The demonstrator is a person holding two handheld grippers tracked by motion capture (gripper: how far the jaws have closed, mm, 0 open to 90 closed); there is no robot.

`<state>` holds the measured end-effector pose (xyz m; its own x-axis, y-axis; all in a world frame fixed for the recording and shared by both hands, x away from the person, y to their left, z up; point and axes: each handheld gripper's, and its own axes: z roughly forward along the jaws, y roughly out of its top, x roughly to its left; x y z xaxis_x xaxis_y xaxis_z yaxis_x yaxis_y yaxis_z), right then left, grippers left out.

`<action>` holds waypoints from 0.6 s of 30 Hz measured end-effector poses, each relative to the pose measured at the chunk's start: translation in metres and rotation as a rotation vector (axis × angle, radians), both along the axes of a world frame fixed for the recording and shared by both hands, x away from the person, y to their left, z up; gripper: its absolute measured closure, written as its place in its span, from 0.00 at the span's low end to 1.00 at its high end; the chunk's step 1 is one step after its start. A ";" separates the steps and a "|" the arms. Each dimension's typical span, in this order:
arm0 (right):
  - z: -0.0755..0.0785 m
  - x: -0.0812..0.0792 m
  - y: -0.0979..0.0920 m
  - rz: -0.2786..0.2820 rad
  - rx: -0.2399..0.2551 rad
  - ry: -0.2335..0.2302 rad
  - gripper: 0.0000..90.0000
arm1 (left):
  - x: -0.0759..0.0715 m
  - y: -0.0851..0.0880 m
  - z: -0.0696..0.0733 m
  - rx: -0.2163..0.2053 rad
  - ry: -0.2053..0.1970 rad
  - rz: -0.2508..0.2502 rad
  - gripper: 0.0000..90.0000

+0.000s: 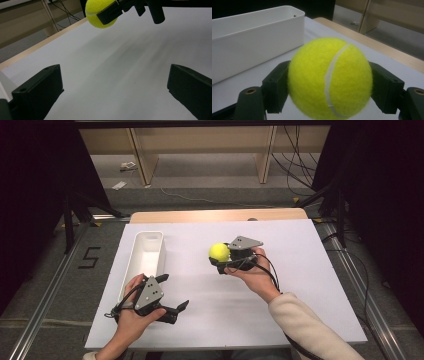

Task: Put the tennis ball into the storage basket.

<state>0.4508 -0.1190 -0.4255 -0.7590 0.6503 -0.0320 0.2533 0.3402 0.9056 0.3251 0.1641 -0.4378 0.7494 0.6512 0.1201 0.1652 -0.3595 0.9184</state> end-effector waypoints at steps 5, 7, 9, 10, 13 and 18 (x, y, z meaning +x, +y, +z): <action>0.000 0.000 0.001 0.001 0.002 -0.002 0.29 | 0.000 0.000 0.000 0.000 0.000 0.000 0.00; 0.000 0.000 0.002 0.002 0.002 -0.001 0.29 | 0.000 0.000 0.000 0.001 0.000 -0.001 0.00; 0.000 0.001 0.003 0.005 0.001 -0.001 0.29 | 0.000 0.000 0.000 0.000 0.000 -0.002 0.00; 0.000 0.001 0.003 0.006 0.001 -0.002 0.29 | 0.000 0.000 0.000 0.001 0.000 -0.002 0.00; 0.000 0.000 0.004 0.005 0.005 -0.002 0.29 | 0.000 0.000 0.000 0.000 -0.001 -0.001 0.00; 0.000 0.001 0.007 0.011 0.005 0.002 0.29 | 0.000 0.000 0.000 0.000 0.000 -0.002 0.00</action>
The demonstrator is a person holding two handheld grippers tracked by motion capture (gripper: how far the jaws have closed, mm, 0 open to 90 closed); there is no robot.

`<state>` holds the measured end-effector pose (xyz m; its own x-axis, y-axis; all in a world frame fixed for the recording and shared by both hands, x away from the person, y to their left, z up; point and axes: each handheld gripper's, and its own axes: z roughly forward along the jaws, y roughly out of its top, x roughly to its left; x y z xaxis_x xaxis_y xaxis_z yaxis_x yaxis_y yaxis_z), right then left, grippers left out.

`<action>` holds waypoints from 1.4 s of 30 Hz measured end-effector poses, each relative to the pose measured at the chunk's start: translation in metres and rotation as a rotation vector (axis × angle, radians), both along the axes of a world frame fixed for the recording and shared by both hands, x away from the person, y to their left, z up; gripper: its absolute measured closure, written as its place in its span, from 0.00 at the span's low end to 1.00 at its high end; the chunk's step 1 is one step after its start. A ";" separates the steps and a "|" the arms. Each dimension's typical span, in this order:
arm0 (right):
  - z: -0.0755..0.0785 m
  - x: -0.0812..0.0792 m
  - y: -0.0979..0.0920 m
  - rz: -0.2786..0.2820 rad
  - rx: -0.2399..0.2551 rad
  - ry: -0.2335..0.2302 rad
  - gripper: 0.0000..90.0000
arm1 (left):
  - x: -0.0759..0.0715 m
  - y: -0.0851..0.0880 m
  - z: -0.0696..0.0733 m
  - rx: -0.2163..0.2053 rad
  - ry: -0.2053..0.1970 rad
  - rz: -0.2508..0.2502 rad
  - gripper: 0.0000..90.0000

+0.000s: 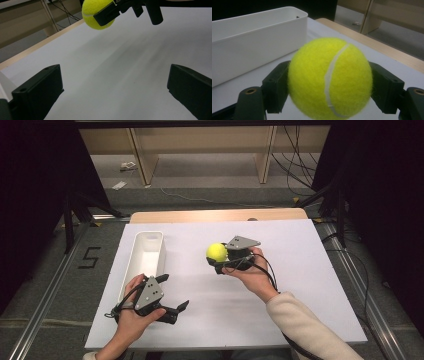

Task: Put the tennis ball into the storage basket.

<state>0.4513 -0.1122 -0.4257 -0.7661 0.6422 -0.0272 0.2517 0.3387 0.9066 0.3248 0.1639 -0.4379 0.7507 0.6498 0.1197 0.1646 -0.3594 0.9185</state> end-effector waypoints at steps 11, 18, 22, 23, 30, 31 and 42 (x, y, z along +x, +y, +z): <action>-0.002 0.001 0.003 0.007 -0.003 0.008 0.29 | -0.001 -0.002 0.000 0.004 0.000 -0.012 0.00; 0.000 0.002 0.008 0.010 0.008 0.009 0.29 | -0.001 -0.002 0.000 0.008 -0.004 -0.016 0.00; 0.002 0.003 0.010 0.015 0.012 0.008 0.29 | -0.001 -0.002 0.000 0.008 -0.005 -0.016 0.00; 0.002 0.003 0.011 0.017 0.012 0.009 0.29 | -0.001 -0.002 0.000 0.009 -0.005 -0.016 0.00; 0.003 0.004 0.014 0.018 0.015 0.005 0.29 | -0.001 -0.003 -0.001 0.007 0.001 -0.016 0.00; 0.003 0.004 0.014 0.016 0.017 0.004 0.29 | -0.001 -0.003 -0.001 0.007 0.001 -0.016 0.00; 0.006 0.005 0.016 0.015 0.022 -0.001 0.29 | -0.001 -0.004 -0.001 0.009 0.001 -0.016 0.00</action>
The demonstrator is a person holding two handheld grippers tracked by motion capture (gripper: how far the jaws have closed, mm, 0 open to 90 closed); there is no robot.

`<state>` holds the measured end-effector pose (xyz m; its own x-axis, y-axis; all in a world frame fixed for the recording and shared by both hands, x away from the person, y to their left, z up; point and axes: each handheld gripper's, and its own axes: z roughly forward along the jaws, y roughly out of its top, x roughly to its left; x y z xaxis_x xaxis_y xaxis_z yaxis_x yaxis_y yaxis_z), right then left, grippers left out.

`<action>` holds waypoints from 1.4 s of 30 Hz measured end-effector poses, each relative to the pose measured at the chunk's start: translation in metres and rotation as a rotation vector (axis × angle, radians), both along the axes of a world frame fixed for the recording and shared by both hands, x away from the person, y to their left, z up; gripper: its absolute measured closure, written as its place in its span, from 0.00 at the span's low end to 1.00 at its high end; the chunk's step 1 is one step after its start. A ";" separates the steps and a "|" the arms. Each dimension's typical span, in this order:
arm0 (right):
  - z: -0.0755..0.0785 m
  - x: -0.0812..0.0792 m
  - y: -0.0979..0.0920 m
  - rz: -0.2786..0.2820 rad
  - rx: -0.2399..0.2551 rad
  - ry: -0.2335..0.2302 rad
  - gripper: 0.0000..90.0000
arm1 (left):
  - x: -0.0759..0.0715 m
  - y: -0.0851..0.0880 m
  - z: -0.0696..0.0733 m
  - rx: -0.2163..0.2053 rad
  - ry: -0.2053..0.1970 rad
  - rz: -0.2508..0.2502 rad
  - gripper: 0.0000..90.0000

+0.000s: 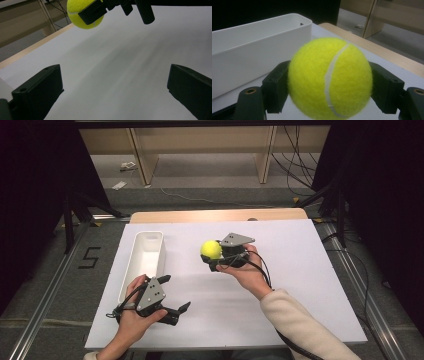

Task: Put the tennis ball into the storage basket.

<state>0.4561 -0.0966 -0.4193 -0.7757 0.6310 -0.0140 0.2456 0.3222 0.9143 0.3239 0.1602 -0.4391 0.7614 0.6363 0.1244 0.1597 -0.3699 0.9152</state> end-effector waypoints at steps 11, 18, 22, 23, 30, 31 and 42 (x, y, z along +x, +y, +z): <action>0.001 0.000 0.008 0.012 -0.002 -0.004 0.29 | 0.000 0.000 0.000 0.000 -0.001 -0.001 0.00; 0.001 0.000 0.014 0.022 -0.001 -0.005 0.29 | 0.000 0.000 0.000 0.000 -0.001 0.000 0.00; 0.002 0.000 0.017 0.025 -0.001 -0.009 0.29 | 0.000 0.000 0.000 0.000 -0.002 0.000 0.00; 0.002 0.000 0.018 0.026 -0.001 -0.010 0.29 | 0.000 0.000 0.000 0.000 -0.002 -0.001 0.00; 0.003 0.000 0.024 0.035 -0.008 -0.018 0.29 | 0.000 0.000 0.001 0.003 -0.010 -0.002 0.00; 0.004 -0.001 0.024 0.035 -0.008 -0.020 0.29 | 0.000 0.000 0.001 0.002 -0.010 -0.002 0.00; 0.006 -0.001 0.031 0.042 -0.006 -0.031 0.29 | -0.001 0.000 0.001 -0.001 -0.008 -0.001 0.00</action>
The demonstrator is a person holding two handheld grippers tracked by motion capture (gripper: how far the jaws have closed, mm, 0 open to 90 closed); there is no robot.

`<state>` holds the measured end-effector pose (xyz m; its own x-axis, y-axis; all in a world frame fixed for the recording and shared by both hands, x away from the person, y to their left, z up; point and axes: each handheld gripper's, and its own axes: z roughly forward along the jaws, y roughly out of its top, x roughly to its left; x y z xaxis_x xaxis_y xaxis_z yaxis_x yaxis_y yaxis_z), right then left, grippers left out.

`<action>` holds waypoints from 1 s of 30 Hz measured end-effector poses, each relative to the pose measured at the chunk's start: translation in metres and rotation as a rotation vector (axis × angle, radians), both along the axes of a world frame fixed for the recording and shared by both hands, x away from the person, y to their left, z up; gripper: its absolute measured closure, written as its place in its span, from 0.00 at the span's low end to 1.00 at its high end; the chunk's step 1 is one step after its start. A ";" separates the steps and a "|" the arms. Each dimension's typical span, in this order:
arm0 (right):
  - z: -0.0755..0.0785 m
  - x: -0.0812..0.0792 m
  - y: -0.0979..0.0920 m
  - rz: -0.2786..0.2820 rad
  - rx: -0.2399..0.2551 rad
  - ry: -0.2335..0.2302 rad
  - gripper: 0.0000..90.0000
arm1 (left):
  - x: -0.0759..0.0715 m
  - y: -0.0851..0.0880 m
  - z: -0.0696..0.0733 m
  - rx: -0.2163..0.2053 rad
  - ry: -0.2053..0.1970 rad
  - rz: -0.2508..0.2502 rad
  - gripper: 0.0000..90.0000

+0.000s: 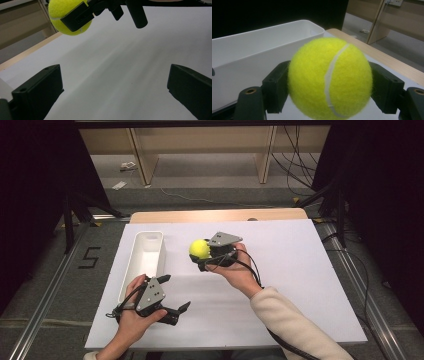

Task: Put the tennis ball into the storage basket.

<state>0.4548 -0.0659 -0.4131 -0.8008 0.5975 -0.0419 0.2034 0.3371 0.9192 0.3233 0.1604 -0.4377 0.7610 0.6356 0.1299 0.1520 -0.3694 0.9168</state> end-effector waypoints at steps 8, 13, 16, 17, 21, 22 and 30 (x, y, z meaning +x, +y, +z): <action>0.001 0.000 0.007 0.010 -0.001 -0.002 0.29 | -0.001 0.000 0.000 -0.007 0.010 -0.008 0.00; 0.001 0.000 0.009 0.014 -0.005 -0.004 0.29 | -0.001 0.000 0.000 -0.008 0.011 -0.008 0.00; 0.001 0.001 0.010 0.014 -0.005 -0.003 0.29 | -0.001 0.000 0.000 -0.008 0.011 -0.008 0.00; 0.001 0.001 0.010 0.015 -0.006 -0.003 0.29 | -0.001 0.000 0.000 -0.008 0.011 -0.008 0.00; 0.002 0.000 0.013 0.018 -0.004 -0.004 0.29 | -0.001 0.000 0.000 -0.007 0.010 -0.006 0.00; 0.002 0.000 0.014 0.019 -0.003 -0.002 0.29 | 0.000 0.000 0.000 -0.005 0.007 -0.005 0.00; 0.001 0.001 0.018 0.022 -0.004 0.000 0.29 | 0.000 0.000 0.000 -0.001 0.006 0.003 0.00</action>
